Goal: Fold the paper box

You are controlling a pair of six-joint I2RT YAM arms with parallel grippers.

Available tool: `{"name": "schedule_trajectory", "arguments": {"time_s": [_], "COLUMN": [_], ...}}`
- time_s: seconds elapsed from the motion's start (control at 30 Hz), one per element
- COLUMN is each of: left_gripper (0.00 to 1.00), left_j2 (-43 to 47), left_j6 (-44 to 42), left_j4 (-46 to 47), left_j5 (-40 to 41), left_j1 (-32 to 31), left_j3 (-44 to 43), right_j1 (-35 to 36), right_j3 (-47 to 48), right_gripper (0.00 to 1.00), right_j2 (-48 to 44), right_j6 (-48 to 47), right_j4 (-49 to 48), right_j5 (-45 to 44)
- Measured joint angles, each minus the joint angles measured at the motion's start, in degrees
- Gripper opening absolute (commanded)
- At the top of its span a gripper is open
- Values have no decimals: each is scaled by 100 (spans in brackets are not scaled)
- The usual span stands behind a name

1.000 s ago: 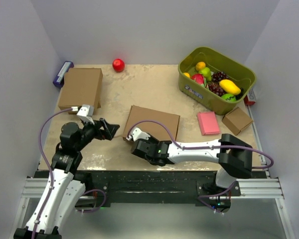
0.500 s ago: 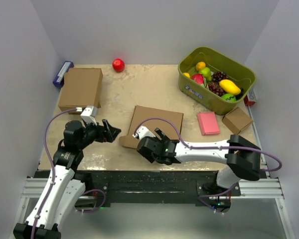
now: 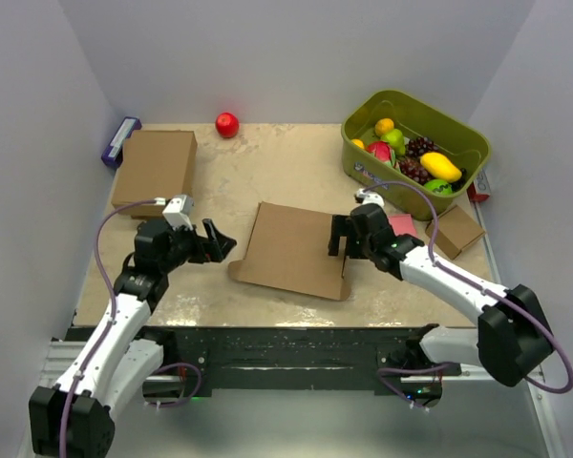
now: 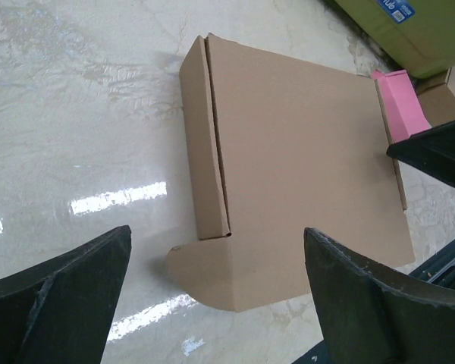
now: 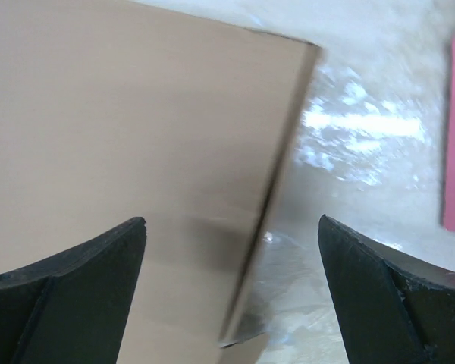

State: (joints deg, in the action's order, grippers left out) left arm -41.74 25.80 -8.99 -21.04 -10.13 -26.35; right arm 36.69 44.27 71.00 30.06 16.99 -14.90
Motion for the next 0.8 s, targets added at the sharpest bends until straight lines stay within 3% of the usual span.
{"name": "schedule_trajectory", "arguments": {"time_s": [0.23, 0.37, 0.57, 0.6, 0.73, 0.8], "left_gripper": [100, 100, 100, 100, 100, 100], "left_j2": [-780, -855, -776, -748, -702, -706], "left_j6": [-50, -11, 140, 168, 328, 415], "left_j4": [348, 533, 946, 970, 1152, 1279], "left_j5": [-131, -170, -190, -190, -195, -205], "left_j1": [0, 0, 0, 0, 0, 0], "left_j3": [-291, -284, -94, -44, 168, 254], "right_j1": [-960, -1318, -1770, -1845, -2079, -2203], "right_j3": [-752, -1202, -1768, -1856, -2044, -2094], "right_gripper": [92, 66, 48, 37, 12, 9], "right_j2": [341, 555, 688, 691, 680, 643], "right_j6": [363, 664, 1064, 1108, 1189, 1244], "right_j4": [-1003, -2103, -3375, -3528, -3943, -4148], "right_j5": [1309, 2105, 2977, 3073, 3298, 3381]}}
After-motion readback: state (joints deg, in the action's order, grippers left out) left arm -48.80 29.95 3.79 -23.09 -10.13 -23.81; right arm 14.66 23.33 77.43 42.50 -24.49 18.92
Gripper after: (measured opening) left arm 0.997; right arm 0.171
